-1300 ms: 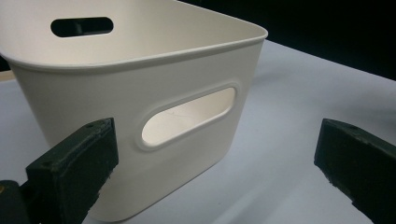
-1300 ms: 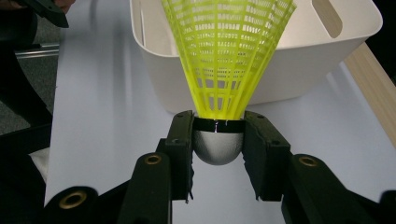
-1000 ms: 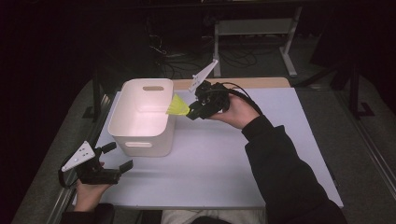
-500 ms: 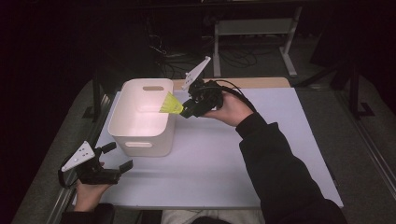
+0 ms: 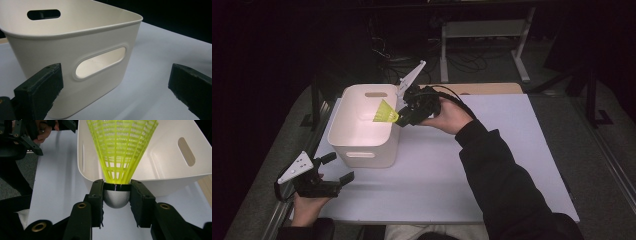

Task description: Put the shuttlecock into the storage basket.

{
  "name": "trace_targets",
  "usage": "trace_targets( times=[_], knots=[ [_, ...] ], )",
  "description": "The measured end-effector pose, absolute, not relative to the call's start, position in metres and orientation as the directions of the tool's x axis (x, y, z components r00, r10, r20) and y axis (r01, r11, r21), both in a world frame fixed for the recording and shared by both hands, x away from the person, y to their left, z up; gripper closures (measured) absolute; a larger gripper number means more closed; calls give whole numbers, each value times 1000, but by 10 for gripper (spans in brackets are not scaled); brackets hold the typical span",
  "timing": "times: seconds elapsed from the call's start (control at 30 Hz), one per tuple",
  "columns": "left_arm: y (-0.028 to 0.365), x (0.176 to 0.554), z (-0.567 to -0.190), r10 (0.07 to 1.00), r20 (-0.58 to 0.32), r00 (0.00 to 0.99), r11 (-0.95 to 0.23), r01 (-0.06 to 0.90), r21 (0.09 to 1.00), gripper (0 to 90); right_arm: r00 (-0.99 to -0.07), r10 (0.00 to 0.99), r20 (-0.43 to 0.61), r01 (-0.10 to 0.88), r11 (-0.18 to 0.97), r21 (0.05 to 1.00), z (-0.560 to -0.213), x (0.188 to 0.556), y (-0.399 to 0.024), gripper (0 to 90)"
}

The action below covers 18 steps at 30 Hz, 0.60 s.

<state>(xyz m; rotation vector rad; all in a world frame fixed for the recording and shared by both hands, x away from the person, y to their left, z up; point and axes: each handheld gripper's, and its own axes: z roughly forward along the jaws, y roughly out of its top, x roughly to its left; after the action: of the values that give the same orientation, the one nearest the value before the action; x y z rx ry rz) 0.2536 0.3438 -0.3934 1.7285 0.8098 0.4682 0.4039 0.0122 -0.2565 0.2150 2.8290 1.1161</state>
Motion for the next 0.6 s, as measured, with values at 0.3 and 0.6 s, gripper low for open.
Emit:
trace_targets(
  times=[0.3, 0.6],
  knots=[
    [344, 254, -393, 721, -91, 687, -151, 284, 947, 0, -987, 154, -36, 88, 725, 683, -259, 406, 21, 630],
    [343, 254, -394, 717, -95, 691, -153, 290, 945, 0, -990, 135, -40, 73, 732, 677, -260, 406, 33, 630]
  ],
)
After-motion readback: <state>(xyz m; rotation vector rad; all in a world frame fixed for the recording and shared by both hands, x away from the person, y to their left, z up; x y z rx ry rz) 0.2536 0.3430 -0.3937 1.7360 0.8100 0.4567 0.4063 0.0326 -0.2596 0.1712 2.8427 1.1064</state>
